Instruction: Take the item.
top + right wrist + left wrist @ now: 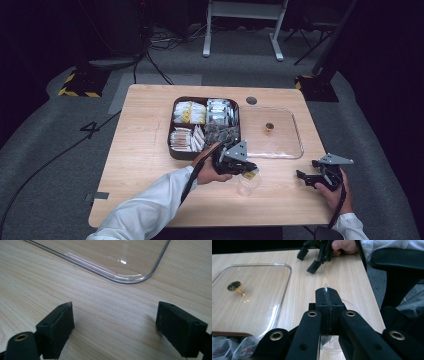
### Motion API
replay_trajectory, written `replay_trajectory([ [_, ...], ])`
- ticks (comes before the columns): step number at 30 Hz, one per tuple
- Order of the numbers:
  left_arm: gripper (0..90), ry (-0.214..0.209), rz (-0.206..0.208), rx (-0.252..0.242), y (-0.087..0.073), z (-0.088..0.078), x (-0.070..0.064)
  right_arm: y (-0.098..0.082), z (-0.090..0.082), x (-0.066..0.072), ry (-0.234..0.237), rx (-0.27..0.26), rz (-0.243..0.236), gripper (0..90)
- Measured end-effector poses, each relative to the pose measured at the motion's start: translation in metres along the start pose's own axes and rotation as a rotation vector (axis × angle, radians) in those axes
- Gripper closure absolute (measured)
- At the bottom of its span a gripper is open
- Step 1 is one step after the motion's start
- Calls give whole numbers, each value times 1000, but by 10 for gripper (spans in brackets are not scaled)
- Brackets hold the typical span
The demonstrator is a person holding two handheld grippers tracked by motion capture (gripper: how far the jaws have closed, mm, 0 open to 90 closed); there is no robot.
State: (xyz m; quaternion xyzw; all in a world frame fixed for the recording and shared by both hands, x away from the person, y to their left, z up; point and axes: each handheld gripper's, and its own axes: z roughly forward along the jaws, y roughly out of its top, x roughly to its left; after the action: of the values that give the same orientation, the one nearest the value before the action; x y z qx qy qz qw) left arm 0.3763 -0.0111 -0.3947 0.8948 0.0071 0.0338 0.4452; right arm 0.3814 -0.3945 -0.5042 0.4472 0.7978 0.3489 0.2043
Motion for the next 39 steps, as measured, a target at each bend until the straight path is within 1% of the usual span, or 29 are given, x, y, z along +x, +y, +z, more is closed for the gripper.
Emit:
replay_trajectory([
  [2,894,-8,-4,5,-1,4,0,0,0,0,-1,0,-1,151],
  [5,893,-17,3,12,-3,9,0,0,0,0,0,0,0,151],
  [6,893,-19,-4,18,-4,11,-1,0,0,0,0,0,-1,151],
  [8,892,-26,0,29,-5,14,-1,0,0,0,-1,0,-1,151],
  [13,889,-33,6,54,-7,21,-2,0,0,0,0,1,-1,151],
  [18,869,-39,4,65,-8,26,-1,0,0,0,0,0,-2,151],
  [23,829,-34,1,81,-9,27,-3,0,0,0,0,0,-2,151],
  [26,833,-36,12,86,-9,27,-3,0,0,0,-1,0,-1,151],
  [32,834,-39,7,96,-9,26,-3,0,0,0,-1,0,-1,151],
  [39,825,-36,3,85,-10,24,-1,0,0,0,-1,0,-1,151],
])
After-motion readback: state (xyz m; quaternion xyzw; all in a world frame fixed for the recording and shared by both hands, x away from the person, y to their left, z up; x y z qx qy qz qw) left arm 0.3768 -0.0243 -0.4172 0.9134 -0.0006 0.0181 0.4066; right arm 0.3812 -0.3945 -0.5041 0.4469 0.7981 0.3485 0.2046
